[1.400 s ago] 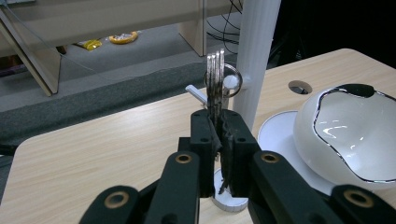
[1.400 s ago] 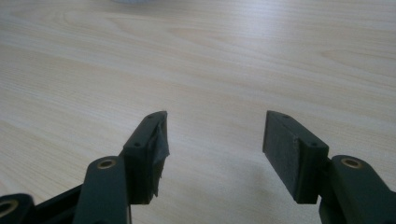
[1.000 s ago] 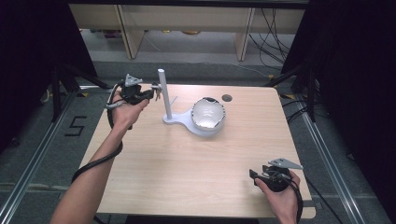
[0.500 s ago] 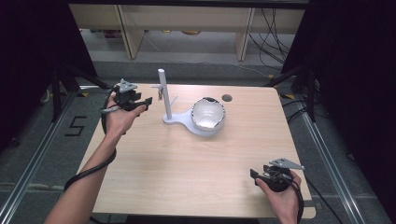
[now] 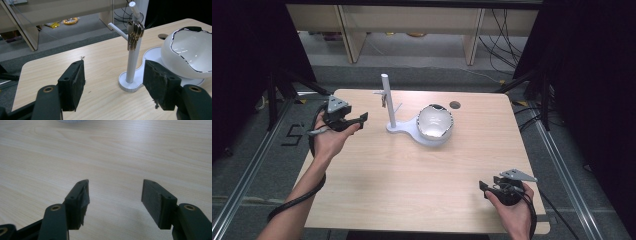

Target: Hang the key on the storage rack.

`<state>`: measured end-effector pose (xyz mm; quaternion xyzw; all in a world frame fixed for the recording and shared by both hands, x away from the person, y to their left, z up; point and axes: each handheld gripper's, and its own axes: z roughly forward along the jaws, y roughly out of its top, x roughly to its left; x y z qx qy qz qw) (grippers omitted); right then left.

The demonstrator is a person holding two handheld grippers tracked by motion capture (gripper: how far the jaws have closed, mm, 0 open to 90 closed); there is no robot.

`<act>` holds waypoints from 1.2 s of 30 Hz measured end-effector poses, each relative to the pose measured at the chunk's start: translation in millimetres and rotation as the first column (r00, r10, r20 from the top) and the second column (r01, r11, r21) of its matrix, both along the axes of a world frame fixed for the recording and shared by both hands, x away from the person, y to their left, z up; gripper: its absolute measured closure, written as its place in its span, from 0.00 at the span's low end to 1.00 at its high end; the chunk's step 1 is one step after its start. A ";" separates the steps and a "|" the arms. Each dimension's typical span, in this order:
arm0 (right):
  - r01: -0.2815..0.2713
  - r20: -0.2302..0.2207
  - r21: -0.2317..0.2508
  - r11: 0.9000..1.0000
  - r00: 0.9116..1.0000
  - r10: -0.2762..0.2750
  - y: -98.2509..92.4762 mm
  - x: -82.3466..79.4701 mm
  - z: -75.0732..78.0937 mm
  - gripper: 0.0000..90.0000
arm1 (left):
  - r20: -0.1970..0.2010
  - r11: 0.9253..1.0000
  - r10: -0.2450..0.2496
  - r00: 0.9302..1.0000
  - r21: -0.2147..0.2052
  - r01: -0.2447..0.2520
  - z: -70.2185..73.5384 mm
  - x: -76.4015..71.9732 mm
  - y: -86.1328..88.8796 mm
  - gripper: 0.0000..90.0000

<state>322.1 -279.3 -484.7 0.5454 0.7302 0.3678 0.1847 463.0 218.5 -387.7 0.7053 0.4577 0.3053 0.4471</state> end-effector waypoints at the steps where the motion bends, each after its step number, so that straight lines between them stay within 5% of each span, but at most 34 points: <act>1: 0.000 0.000 0.000 1.000 1.000 0.000 0.0 0.0 0.0 0.44 | 0.000 1.000 0.000 1.000 0.000 0.000 0.0 0.0 0.0 0.37; 3: -0.007 0.003 0.010 1.000 1.000 0.007 0.1 0.3 -0.7 0.44 | 0.007 1.000 -0.003 1.000 -0.002 0.003 0.6 -4.3 0.9 0.37; 4: 0.041 -0.028 0.031 0.999 0.999 -0.040 3.7 -2.9 1.6 0.44 | 0.013 1.000 -0.003 1.000 -0.007 0.004 0.8 -7.7 2.2 0.37; 13: 0.034 0.001 0.023 0.999 0.999 -0.034 3.2 -1.1 -0.1 0.44 | 0.027 1.000 0.001 1.000 -0.015 -0.001 -4.0 -28.1 13.7 0.36; 36: 0.031 -0.012 0.012 0.999 0.999 -0.031 3.7 -1.8 1.4 0.44 | 0.020 0.999 0.015 1.000 -0.029 -0.015 -31.6 -70.2 39.0 0.37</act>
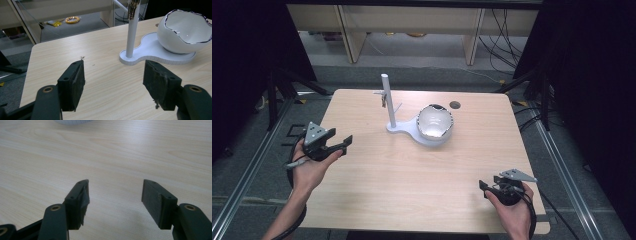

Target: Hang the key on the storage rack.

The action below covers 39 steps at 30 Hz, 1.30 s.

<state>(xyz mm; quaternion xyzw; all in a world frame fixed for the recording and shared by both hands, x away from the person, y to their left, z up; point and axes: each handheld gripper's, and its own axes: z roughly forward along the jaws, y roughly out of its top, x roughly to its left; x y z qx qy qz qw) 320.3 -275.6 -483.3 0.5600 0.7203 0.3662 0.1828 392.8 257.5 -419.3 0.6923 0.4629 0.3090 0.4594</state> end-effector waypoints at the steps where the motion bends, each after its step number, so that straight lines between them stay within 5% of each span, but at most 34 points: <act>1: 0.000 0.000 0.000 1.000 1.000 0.000 0.0 0.0 0.0 0.44 | 0.000 1.000 0.000 1.000 0.000 0.000 0.0 0.0 0.0 0.37; 25: 0.004 0.008 -0.007 1.000 1.000 -0.004 1.8 1.1 -3.2 0.44 | -0.004 0.999 0.039 0.999 -0.017 -0.039 -41.9 -41.4 23.9 0.37; 30: -0.021 0.039 -0.039 0.999 0.999 0.023 -1.9 3.7 -5.5 0.43 | -0.015 0.999 0.041 0.999 -0.021 -0.042 -57.5 -47.5 28.2 0.38; 39: -0.027 0.028 -0.024 0.999 0.999 0.028 -1.1 2.2 -3.6 0.43 | -0.032 0.997 0.073 0.997 -0.037 -0.074 -87.8 -54.1 35.9 0.38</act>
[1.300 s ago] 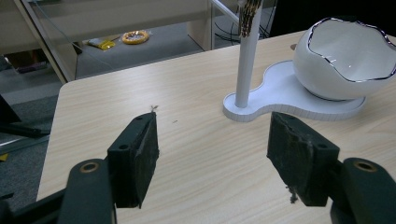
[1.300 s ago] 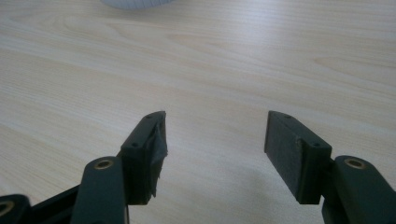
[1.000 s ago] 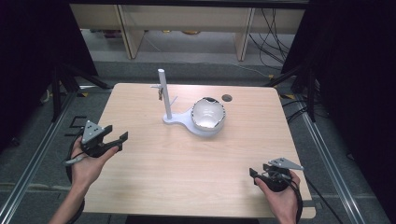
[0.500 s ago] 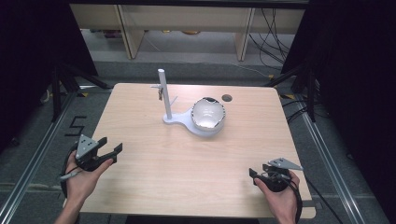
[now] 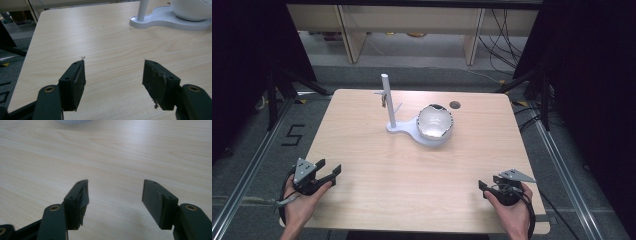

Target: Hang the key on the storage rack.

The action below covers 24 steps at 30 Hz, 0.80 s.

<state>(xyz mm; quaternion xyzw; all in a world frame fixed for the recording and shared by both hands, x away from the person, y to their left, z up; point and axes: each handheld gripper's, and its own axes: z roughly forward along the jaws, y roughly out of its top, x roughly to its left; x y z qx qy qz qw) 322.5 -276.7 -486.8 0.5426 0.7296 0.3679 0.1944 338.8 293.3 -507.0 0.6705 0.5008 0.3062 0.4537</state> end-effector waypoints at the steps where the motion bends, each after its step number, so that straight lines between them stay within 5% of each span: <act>1: -0.001 0.001 -0.001 1.000 1.000 0.001 0.4 0.1 0.1 0.43 | 0.005 1.000 0.000 1.000 -0.005 0.000 -6.9 0.0 2.1 0.38; 13: 0.024 -0.008 0.018 1.000 1.000 -0.024 4.5 -1.1 -0.7 0.43 | 0.035 1.000 0.019 0.999 -0.007 -0.019 -17.1 -1.9 5.7 0.37; 18: -0.001 0.032 -0.009 1.000 0.999 0.001 1.5 0.7 -2.5 0.43 | 0.074 1.000 0.027 0.997 0.006 -0.027 -17.1 -5.8 4.5 0.37; 24: 0.029 0.025 0.034 0.999 0.999 -0.030 3.2 -4.5 0.4 0.43 | 0.111 0.999 0.029 0.993 0.009 -0.031 -18.2 -7.3 3.1 0.36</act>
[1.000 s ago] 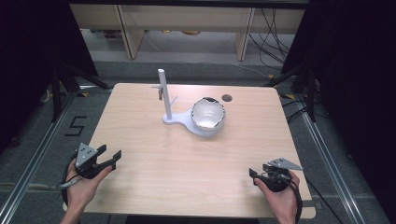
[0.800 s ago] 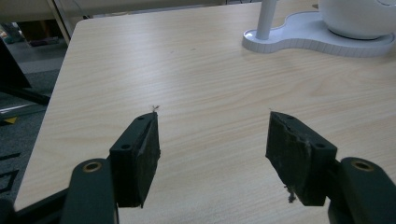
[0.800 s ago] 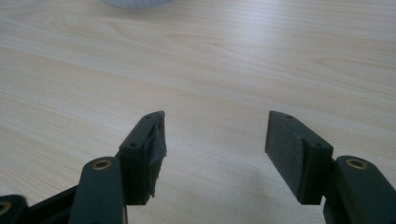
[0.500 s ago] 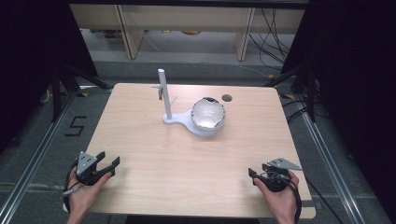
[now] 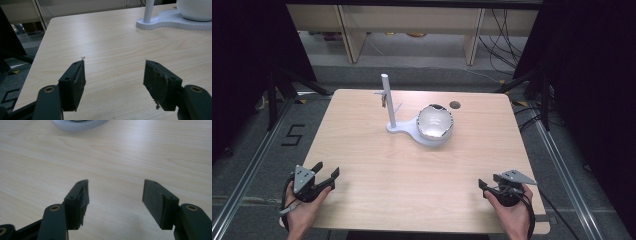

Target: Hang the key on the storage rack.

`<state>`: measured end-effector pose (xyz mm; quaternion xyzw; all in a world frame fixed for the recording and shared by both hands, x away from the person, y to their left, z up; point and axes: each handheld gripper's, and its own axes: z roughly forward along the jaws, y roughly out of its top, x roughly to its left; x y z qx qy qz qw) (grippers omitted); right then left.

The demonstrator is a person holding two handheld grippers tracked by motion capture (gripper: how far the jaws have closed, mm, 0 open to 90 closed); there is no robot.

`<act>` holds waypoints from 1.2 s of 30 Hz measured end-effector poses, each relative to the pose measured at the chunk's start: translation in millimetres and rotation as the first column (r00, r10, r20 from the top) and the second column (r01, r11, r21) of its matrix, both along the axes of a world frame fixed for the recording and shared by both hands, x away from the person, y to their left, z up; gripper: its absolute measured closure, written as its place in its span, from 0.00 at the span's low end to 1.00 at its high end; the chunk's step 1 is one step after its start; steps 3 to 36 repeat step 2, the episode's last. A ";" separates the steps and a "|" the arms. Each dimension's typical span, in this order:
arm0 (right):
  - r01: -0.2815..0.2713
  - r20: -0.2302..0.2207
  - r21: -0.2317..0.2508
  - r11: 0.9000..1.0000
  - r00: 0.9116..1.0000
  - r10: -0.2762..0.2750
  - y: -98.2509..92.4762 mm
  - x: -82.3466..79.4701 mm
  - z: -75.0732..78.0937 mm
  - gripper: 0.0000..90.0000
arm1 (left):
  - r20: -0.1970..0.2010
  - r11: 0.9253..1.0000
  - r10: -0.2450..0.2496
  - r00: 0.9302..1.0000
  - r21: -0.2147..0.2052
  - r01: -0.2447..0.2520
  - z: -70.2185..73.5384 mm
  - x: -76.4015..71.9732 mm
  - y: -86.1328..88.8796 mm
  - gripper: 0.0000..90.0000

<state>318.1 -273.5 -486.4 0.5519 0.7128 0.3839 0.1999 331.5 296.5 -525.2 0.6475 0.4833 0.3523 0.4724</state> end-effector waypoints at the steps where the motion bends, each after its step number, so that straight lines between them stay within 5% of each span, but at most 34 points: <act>1: -0.002 0.025 -0.006 1.000 1.000 0.002 -0.3 1.4 -1.9 0.43 | 0.000 1.000 0.000 1.000 0.000 0.000 0.0 0.0 0.0 0.36; 36: -0.002 0.025 -0.006 1.000 1.000 0.002 -0.3 1.4 -1.9 0.43 | -0.014 1.000 0.014 1.000 0.005 -0.013 0.7 -0.2 -0.3 0.36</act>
